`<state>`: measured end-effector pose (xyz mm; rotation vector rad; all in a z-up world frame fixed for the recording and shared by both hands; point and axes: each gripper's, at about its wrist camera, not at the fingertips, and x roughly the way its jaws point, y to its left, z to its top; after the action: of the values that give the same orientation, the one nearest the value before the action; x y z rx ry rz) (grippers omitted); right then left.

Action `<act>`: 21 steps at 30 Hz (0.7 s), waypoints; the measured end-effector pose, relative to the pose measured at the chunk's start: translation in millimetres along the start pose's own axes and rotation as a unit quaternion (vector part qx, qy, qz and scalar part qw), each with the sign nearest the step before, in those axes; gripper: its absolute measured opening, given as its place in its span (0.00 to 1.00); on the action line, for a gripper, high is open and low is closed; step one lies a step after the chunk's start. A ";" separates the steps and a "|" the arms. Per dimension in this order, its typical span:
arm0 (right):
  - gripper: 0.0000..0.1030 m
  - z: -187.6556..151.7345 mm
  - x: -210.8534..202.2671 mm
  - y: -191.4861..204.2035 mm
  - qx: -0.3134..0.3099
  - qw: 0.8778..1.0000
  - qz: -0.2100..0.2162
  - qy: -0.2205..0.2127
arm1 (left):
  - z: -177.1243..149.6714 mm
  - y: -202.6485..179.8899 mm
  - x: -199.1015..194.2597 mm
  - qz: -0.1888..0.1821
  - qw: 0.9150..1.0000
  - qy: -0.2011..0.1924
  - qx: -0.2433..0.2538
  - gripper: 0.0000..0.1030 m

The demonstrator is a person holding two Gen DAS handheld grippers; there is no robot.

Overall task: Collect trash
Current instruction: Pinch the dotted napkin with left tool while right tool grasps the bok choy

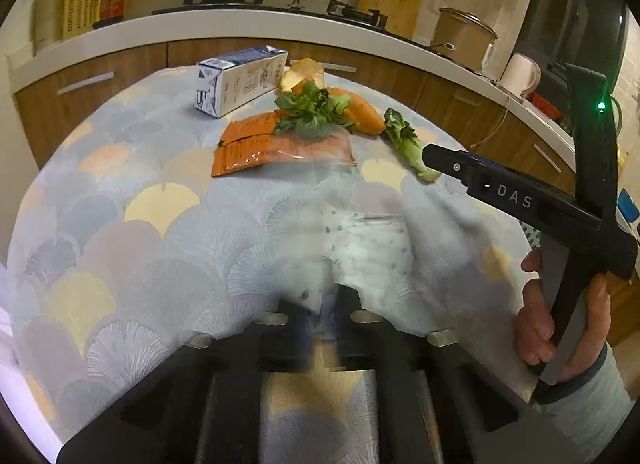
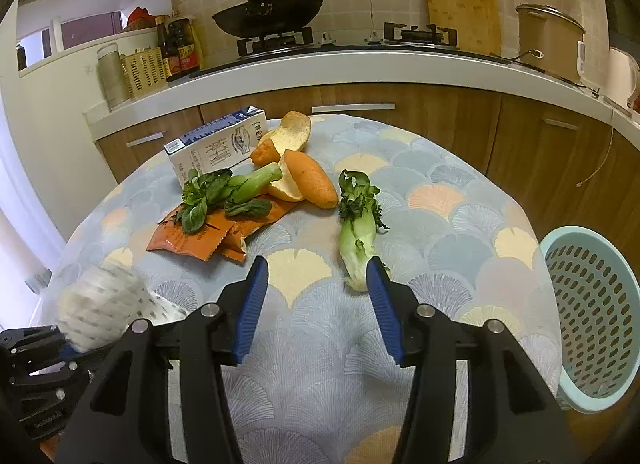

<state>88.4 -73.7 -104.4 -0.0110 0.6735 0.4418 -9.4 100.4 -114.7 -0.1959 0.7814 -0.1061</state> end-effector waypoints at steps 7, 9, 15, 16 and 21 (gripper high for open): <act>0.46 4.4 -1.6 -17.8 0.043 0.999 0.007 0.000 | 12.8 6.0 -13.2 0.003 0.999 -0.035 -0.013 0.00; 0.46 9.8 4.7 -26.4 0.056 0.998 0.009 0.014 | 17.4 9.3 -15.5 0.003 0.999 -0.040 -0.014 0.00; 0.46 24.5 36.0 -32.4 0.036 0.997 0.007 0.069 | 25.2 15.1 -12.2 -0.002 0.999 -0.041 -0.019 0.00; 0.46 24.7 44.3 -30.6 0.029 0.996 0.004 0.082 | 25.1 14.7 -11.8 -0.002 0.999 -0.040 -0.019 0.00; 0.46 23.2 61.5 -25.6 0.022 0.994 -0.019 0.103 | 27.7 12.0 -6.9 -0.009 0.999 -0.037 -0.017 0.00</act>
<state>155.1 -69.3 -126.7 -0.0284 0.8848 0.3924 5.7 117.0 -93.4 -0.2382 0.7091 -0.1020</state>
